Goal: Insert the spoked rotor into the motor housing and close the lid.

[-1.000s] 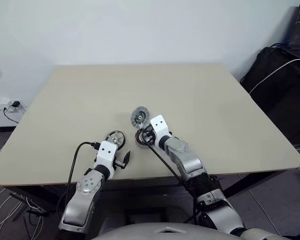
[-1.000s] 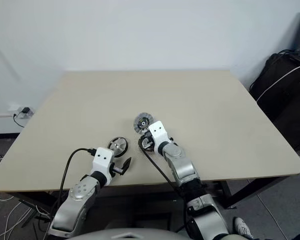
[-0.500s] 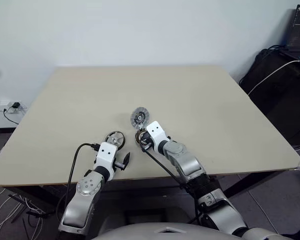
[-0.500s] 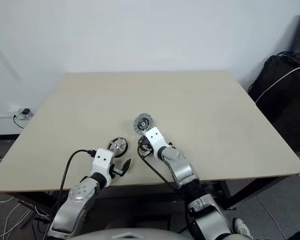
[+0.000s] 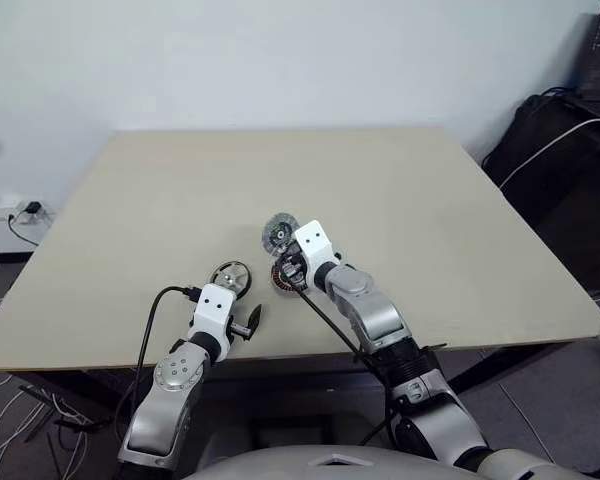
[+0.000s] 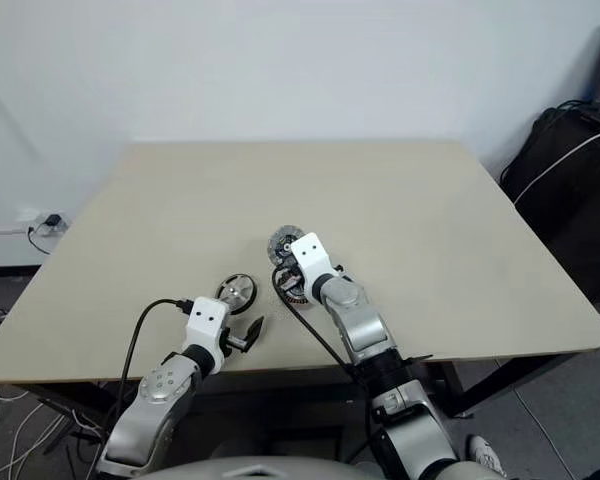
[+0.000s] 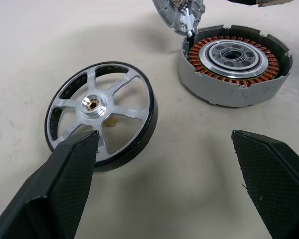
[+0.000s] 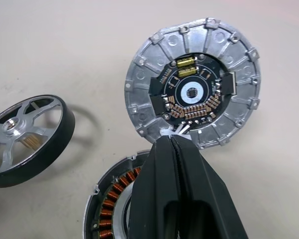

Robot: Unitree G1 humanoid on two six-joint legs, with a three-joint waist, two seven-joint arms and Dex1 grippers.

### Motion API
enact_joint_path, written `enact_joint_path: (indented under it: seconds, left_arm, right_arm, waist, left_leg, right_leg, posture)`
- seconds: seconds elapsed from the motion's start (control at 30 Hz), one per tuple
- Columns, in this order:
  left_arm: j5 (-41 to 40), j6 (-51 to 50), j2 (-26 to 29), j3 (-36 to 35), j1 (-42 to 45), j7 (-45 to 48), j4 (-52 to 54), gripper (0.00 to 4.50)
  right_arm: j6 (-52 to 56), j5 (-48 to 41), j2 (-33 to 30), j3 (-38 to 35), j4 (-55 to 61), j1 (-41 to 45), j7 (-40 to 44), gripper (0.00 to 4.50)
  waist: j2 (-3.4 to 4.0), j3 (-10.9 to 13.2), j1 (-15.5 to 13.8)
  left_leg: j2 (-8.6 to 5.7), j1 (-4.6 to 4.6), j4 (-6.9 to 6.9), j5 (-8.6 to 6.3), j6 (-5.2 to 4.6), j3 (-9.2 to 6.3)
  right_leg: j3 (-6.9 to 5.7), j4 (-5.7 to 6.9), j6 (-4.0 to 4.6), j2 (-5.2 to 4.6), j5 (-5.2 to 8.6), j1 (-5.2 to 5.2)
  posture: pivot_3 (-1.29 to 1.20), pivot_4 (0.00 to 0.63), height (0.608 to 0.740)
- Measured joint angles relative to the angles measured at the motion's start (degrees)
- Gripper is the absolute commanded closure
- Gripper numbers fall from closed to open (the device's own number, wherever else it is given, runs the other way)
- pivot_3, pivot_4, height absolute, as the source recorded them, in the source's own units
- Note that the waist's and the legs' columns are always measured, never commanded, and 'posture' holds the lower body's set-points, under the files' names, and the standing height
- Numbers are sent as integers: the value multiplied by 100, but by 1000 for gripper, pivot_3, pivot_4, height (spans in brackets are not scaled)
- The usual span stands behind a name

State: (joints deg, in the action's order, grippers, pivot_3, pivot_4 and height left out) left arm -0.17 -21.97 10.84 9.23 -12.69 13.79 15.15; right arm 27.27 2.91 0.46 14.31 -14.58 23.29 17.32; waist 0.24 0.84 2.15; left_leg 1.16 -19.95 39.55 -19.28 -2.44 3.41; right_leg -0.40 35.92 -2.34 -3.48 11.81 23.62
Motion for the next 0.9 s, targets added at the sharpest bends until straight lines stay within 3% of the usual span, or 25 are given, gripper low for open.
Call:
enact_joint_path:
  seconds: [0.17, 0.6, 0.9]
  left_arm:
    - [0, 0, -3, 0, 0, -1, 0, 0]
    - [0, 0, 0, 2, 47, 12, -1, 0]
    - [20, 206, -177, -148, 52, -278, -60, 0]
  right_arm:
    - [91, 158, -248, 237, -443, -174, 60, 4457]
    - [370, 115, -387, 213, -5, -323, 171, 4457]
    - [421, -73, -378, 138, 1103, -298, 346, 4457]
  waist:
    - [-1, 0, -3]
    - [-4, -9, -3]
    - [-2, 3, -5]
  left_leg:
    - [0, 0, 0, 0, 0, 0]
    - [1, 6, 0, -1, -2, -1]
    - [1, 1, -1, -1, -1, -2]
  right_leg:
    - [-1, -1, 2, 0, 1, -2]
    - [0, 0, 1, -1, 1, -7]
    - [-1, -1, 0, 1, 1, -1]
  posture:
    - [0, 0, 740]
    - [0, 0, 740]
    - [0, 0, 740]
